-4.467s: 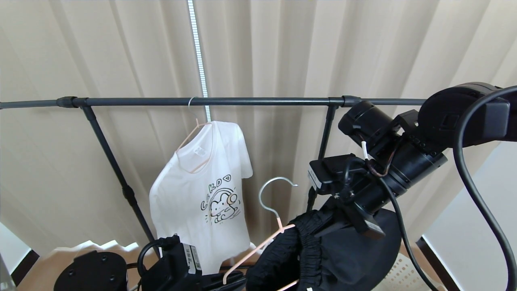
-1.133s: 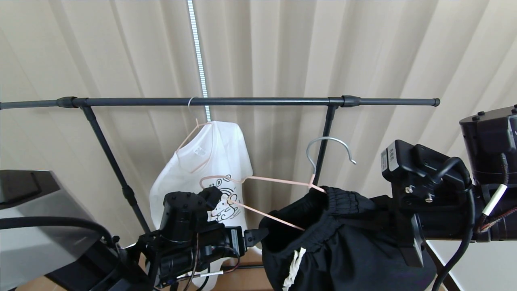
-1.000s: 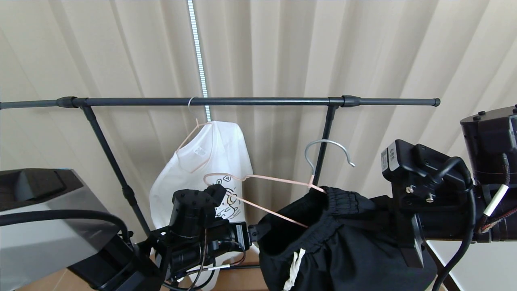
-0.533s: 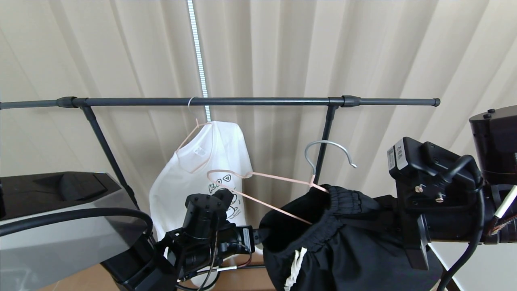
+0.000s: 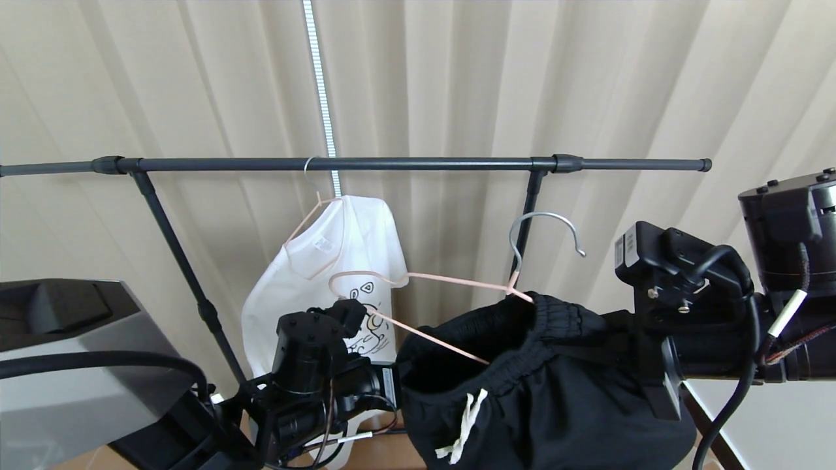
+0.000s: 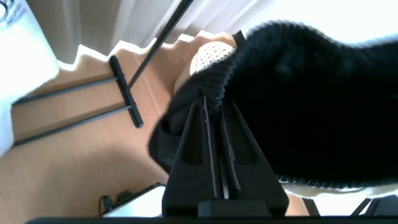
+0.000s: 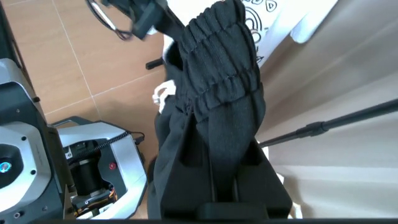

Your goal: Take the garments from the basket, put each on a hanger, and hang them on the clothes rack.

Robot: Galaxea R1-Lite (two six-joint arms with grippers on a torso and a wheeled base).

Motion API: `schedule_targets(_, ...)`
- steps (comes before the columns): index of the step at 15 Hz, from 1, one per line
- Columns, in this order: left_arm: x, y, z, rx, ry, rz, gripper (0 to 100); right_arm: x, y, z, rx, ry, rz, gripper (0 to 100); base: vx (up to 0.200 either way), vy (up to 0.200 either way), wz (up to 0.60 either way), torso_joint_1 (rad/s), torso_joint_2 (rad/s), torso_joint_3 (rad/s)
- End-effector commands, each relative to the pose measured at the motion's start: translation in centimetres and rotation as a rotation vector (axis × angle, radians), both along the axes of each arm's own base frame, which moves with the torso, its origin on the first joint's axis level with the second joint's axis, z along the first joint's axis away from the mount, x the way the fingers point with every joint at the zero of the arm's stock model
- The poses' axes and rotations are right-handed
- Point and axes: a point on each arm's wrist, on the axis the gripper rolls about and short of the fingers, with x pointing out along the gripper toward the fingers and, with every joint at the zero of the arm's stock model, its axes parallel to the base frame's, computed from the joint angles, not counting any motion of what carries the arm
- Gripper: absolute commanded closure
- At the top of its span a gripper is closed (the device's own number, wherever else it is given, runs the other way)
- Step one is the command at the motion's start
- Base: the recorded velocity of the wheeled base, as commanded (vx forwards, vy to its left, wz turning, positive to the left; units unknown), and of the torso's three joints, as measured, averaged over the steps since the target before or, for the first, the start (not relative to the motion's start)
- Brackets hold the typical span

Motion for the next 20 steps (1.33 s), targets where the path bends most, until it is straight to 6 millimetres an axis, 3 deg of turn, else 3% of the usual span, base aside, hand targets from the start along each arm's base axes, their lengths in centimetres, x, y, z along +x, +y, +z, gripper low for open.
schedule_targets(1, -0.6, 0.7, 1.9, -0.002, -0.071, 0.041, 100, 0.8, 0.1, -0.8, -0.018, 0.029, -0.014, 100, 0.000, 0.000, 0.00, 0.000, 0.00, 0.000)
schedule_targets(8, -1.6, 1.3, 2.0, 0.065, -0.134, 0.013, 100, 1.2, -0.3, -0.9, -0.020, 0.031, -0.034, 100, 0.000, 0.000, 0.00, 0.000, 0.00, 0.000)
schedule_targets(15, -0.1, 3.3, 2.1, 0.078, -0.165, 0.090, 100, 1.2, -1.0, -2.1, -0.106, -0.010, 0.012, 100, 0.000, 0.000, 0.00, 0.000, 0.00, 0.000)
schedule_targets(20, 0.5, 4.4, 2.1, 0.092, -0.175, 0.123, 100, 2.4, -2.5, -3.1, -0.181, -0.043, 0.006, 100, 0.000, 0.000, 0.00, 0.000, 0.00, 0.000)
